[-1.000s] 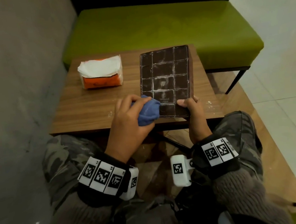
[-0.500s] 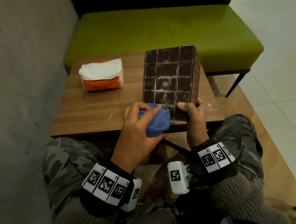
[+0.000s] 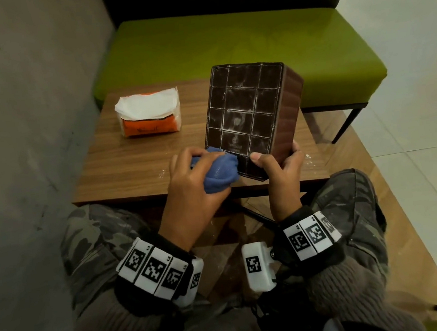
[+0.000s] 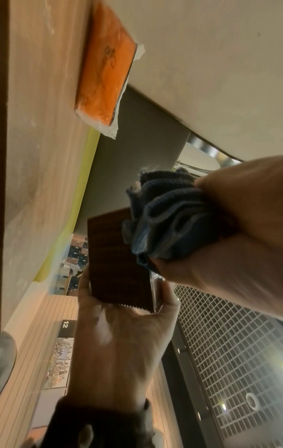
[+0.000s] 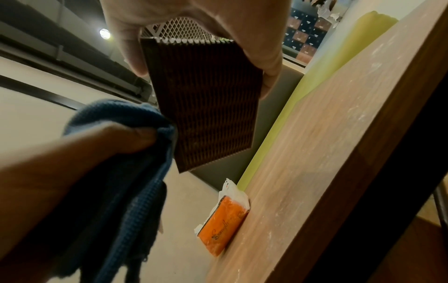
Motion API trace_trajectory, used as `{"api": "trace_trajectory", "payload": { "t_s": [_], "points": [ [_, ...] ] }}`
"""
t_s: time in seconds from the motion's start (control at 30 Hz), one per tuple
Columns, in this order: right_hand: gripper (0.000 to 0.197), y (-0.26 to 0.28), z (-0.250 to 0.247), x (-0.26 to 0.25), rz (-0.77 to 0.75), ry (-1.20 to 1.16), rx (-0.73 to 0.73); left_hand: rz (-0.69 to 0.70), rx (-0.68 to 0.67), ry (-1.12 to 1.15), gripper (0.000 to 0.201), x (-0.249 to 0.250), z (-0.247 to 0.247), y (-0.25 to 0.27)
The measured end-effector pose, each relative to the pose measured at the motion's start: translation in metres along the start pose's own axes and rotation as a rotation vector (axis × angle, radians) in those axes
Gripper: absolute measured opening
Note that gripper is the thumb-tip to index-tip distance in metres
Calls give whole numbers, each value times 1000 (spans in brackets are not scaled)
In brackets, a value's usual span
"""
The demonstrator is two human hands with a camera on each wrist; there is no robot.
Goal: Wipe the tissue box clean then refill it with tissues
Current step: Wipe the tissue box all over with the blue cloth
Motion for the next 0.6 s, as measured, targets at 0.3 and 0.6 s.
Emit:
{"api": "trace_trajectory", "payload": {
  "t_s": [0.3, 0.6],
  "points": [
    [101, 1, 1, -2, -7, 25, -1, 23, -20, 35, 51, 4, 1, 0],
    [95, 5, 9, 5, 68, -24, -16, 171, -93, 12, 54, 24, 10, 7]
  ]
}}
Point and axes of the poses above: each hand's wrist, its own y-axis away from the middle knuckle, its own z-axis out of the palm, x = y × z, the point moved 10 cm from there along -y, towards the middle knuckle, and after that the axes turned 6 degrees about -z, right-handed, at the moved point
